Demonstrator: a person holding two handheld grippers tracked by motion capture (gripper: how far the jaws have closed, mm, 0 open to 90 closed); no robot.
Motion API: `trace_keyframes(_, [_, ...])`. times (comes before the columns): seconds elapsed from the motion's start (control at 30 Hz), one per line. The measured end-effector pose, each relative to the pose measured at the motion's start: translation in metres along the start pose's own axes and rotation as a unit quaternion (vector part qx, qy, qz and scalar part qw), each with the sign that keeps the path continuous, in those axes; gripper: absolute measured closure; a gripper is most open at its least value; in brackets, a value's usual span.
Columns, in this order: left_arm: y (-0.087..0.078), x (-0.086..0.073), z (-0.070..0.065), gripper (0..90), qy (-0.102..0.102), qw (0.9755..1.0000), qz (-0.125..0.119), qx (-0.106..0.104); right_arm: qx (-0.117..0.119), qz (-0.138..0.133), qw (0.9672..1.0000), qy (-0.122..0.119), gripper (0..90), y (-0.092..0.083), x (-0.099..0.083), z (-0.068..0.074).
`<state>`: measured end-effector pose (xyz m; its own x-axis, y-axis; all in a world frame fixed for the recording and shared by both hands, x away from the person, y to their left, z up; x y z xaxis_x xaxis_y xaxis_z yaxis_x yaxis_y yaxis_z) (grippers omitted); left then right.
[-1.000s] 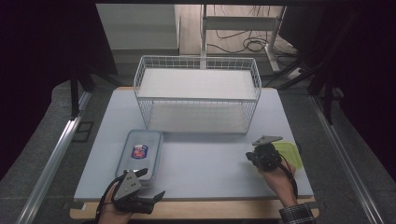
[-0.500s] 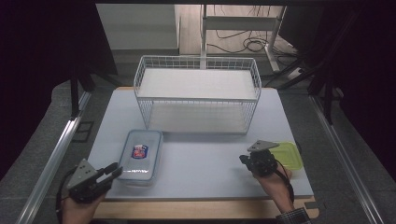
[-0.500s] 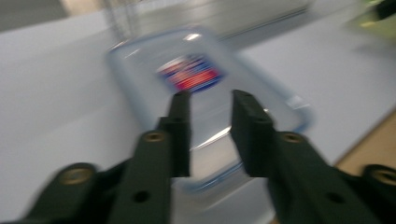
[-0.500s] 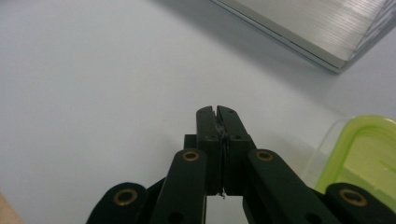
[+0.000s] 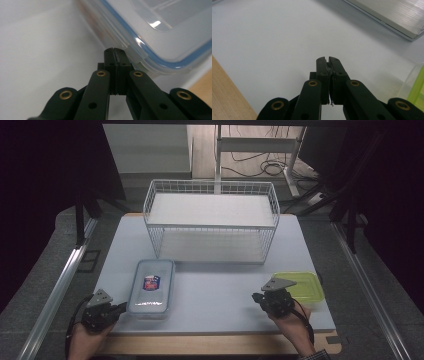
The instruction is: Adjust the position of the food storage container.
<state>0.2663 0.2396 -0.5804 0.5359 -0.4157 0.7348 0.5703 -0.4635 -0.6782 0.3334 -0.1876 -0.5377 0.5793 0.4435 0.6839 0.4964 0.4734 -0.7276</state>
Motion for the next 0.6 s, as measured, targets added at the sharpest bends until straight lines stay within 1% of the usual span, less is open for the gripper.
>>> trace_keyframes(0.03, [0.0, 0.0, 0.0, 90.0, 0.0, 1.0, 0.0, 0.0, 0.0, 0.0, 1.0, 0.0, 86.8, 0.0, 0.0, 0.0])
trace_keyframes(0.07, [0.004, 0.005, -0.01, 90.0, 0.01, 0.9999, 0.001, -0.013, 0.001, 0.001, 1.0, -0.004, 86.7, 0.0, -0.001, 0.002])
trace_keyframes(0.1, [0.004, 0.005, -0.01, 90.0, 0.01, 0.9999, 0.001, -0.013, 0.001, 0.001, 1.0, -0.004, 86.7, 0.0, -0.001, 0.002])
trace_keyframes(0.13, [0.009, 0.013, -0.02, 90.0, 0.025, 0.9994, 0.001, -0.026, 0.002, 0.002, 1.0, -0.004, 86.2, 0.001, -0.001, 0.003])
trace_keyframes(0.17, [0.009, 0.013, -0.02, 90.0, 0.025, 0.9994, 0.001, -0.026, 0.002, 0.002, 1.0, -0.004, 86.2, 0.001, -0.001, 0.003])
trace_keyframes(0.2, [0.012, 0.017, -0.026, 90.0, 0.032, 0.999, 0.002, -0.032, 0.003, 0.004, 1.0, -0.005, 86.0, 0.002, -0.001, 0.004])
trace_keyframes(0.3, [0.024, 0.03, -0.046, 90.0, 0.059, 0.9967, 0.005, -0.055, 0.003, 0.005, 1.0, -0.007, 85.5, 0.003, -0.001, 0.004])
trace_keyframes(0.37, [0.038, 0.045, -0.064, 90.0, 0.082, 0.9936, 0.006, -0.078, 0.006, 0.005, 0.9999, -0.008, 85.4, 0.004, 0.0, 0.006])
trace_keyframes(0.4, [0.043, 0.05, -0.071, 89.7, 0.092, 0.9921, 0.007, -0.085, 0.006, 0.006, 0.9999, -0.008, 85.4, 0.005, -0.001, 0.006])
trace_keyframes(0.43, [0.05, 0.057, -0.081, 89.2, 0.108, 0.9895, 0.01, -0.096, 0.007, 0.009, 0.9999, -0.01, 85.3, 0.006, -0.001, 0.008])
trace_keyframes(0.47, [0.055, 0.063, -0.089, 89.2, 0.119, 0.987, 0.012, -0.107, 0.007, 0.009, 0.9999, -0.01, 85.3, 0.006, -0.001, 0.008])
trace_keyframes(0.5, [0.06, 0.068, -0.094, 90.0, 0.14, 0.9841, 0.027, -0.105, 0.006, 0.011, 0.9998, -0.013, 85.4, 0.007, -0.003, 0.008])
trace_keyframes(0.53, [0.06, 0.068, -0.094, 90.0, 0.14, 0.9841, 0.027, -0.105, 0.006, 0.011, 0.9998, -0.013, 85.4, 0.007, -0.003, 0.008])
trace_keyframes(0.57, [0.059, 0.068, -0.09, 90.0, 0.142, 0.9842, 0.032, -0.1, 0.006, 0.011, 0.9998, -0.013, 85.4, 0.007, -0.003, 0.008])
trace_keyframes(0.6, [0.056, 0.067, -0.081, 90.0, 0.135, 0.9865, 0.03, -0.088, 0.005, 0.01, 0.9999, -0.012, 85.4, 0.006, -0.002, 0.008])
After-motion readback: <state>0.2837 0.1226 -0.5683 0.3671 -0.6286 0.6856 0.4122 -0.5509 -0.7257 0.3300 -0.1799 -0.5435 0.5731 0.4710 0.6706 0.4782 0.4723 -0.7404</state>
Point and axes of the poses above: each handheld gripper's, and its own axes: y roughly forward along the jaws, x roughly out of its top, z roughly to its left, the point moved 8 cm from there along y, roughly forward along the jaws, and after that the axes turned 10 degrees about y, right-handed, at the moved point
